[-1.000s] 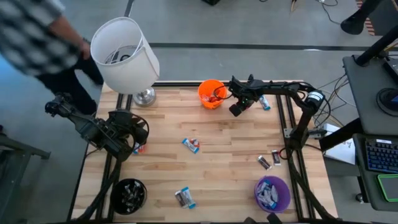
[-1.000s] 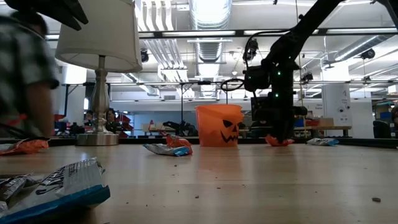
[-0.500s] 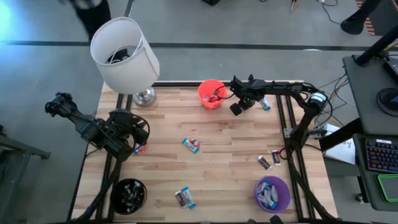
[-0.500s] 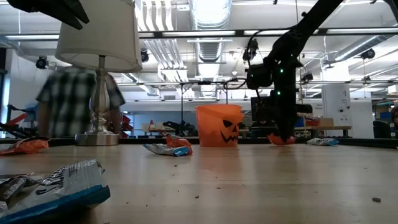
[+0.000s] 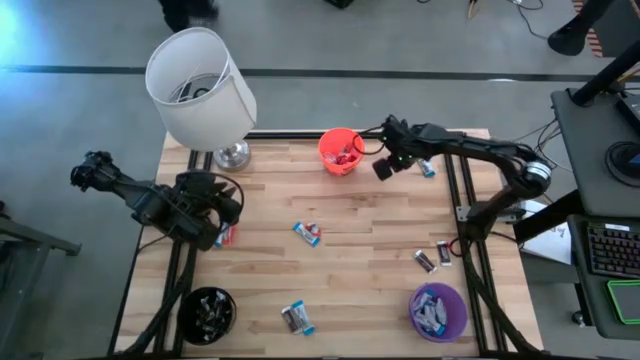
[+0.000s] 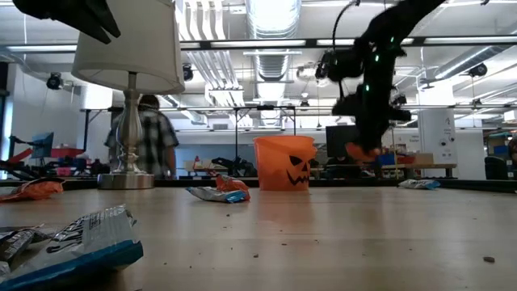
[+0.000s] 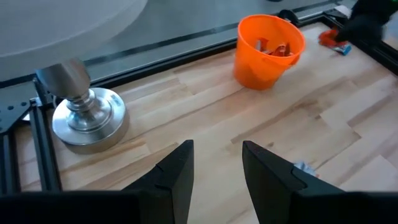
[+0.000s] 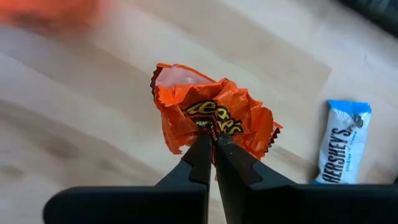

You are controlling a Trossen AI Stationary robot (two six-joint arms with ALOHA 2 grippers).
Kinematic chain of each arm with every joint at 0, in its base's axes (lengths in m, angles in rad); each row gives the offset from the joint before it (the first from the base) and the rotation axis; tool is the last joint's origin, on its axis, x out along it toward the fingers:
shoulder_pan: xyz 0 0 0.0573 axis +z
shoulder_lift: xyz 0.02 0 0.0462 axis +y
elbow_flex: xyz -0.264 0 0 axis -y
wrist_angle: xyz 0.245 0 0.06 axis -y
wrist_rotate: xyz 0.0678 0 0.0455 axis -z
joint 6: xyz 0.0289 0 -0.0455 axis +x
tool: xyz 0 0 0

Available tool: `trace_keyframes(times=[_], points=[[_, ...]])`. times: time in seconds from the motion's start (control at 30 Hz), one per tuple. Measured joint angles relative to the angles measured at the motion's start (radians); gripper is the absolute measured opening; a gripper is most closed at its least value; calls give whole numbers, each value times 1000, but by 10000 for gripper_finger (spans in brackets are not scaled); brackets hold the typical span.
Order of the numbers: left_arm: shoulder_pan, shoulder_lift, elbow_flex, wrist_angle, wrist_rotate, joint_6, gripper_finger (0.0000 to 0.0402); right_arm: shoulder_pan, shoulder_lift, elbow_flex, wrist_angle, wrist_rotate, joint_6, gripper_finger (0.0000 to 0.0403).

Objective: Organize candy in baskets
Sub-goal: Put the orange chocolate into the orange bucket

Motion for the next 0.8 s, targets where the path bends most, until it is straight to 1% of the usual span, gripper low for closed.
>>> trace_keyframes(times=[0.1, 0.17, 0.23, 0.3, 0.43, 0.63, 0.8], points=[[9, 0, 0, 2, -1, 7, 119, 33, -67, 40, 21, 0, 25, 8], [9, 0, 7, 3, -6, 10, 119, 46, -103, 79, 69, 1, 28, 8], [10, -2, 14, 7, -31, 32, 119, 50, -118, 120, 123, -4, 24, 8], [11, -2, 14, 5, -57, 59, 119, 48, -117, 153, 155, -37, 10, 8], [25, -3, 14, 6, -85, 63, 119, 48, -76, 216, 189, -97, -31, 9], [30, 4, 14, 7, -85, 65, 119, 49, 20, 305, 199, -104, -77, 9], [30, 17, 14, 7, -84, 66, 119, 49, 123, 360, 199, -202, -104, 9]])
